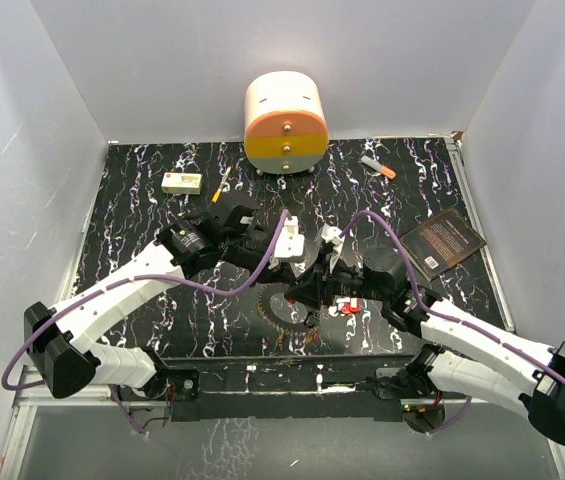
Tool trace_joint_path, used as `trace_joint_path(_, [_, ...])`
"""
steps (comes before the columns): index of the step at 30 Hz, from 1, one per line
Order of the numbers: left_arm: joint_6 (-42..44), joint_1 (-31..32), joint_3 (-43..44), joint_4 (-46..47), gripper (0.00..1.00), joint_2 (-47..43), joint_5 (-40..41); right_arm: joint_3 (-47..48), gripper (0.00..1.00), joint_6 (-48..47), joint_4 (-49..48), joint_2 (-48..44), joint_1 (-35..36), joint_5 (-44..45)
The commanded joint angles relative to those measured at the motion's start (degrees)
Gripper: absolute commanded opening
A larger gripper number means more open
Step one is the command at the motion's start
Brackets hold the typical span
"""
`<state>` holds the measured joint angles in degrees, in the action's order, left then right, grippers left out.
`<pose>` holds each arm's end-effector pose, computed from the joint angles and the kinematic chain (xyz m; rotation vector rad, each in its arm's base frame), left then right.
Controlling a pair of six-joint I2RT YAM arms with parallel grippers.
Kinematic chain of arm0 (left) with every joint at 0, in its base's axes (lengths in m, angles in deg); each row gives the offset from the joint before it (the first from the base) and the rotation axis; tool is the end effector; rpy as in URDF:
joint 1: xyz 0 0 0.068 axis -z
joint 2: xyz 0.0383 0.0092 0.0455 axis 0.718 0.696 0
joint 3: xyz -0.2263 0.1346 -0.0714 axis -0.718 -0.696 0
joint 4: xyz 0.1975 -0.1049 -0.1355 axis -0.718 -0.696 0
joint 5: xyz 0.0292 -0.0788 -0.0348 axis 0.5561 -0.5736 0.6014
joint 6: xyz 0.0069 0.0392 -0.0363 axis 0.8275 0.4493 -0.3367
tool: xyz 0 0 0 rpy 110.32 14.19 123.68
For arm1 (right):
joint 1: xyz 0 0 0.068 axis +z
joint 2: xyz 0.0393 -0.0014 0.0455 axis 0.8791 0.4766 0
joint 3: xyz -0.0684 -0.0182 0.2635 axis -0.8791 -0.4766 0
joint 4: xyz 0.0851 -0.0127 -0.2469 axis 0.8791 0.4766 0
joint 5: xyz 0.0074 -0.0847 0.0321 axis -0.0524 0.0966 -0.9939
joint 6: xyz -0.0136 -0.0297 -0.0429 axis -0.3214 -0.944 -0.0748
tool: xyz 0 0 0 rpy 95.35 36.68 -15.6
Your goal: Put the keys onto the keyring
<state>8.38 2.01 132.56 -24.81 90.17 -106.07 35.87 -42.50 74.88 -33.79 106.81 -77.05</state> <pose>0.1705 -0.2235 0.3528 1.6867 1.3488 -0.9280 0.1365 0.1630 0.2650 -0.8777 1.7008 1.2024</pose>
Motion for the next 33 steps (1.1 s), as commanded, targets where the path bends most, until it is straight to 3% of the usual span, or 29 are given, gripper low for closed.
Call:
trace_joint_path(1, [0.14,0.26,0.32,-0.42,0.00,-0.97,-1.80,3.56,0.08,-0.48,-5.70,-1.66,0.16,0.44])
trace_joint_path(29, [0.23,0.26,3.77,-1.56,0.00,-1.62,3.00,1.58,0.08,-1.07,-5.56,-2.97,0.16,2.74])
trace_joint_path(31, [0.15,0.26,3.26,-1.07,0.14,-1.54,3.38,1.86,0.08,-1.13,-5.28,-2.79,0.16,2.63])
trace_joint_path(33, [0.14,0.26,3.34,-1.16,0.21,-1.19,3.66,2.08,0.08,-1.12,-5.25,-2.78,0.16,2.40])
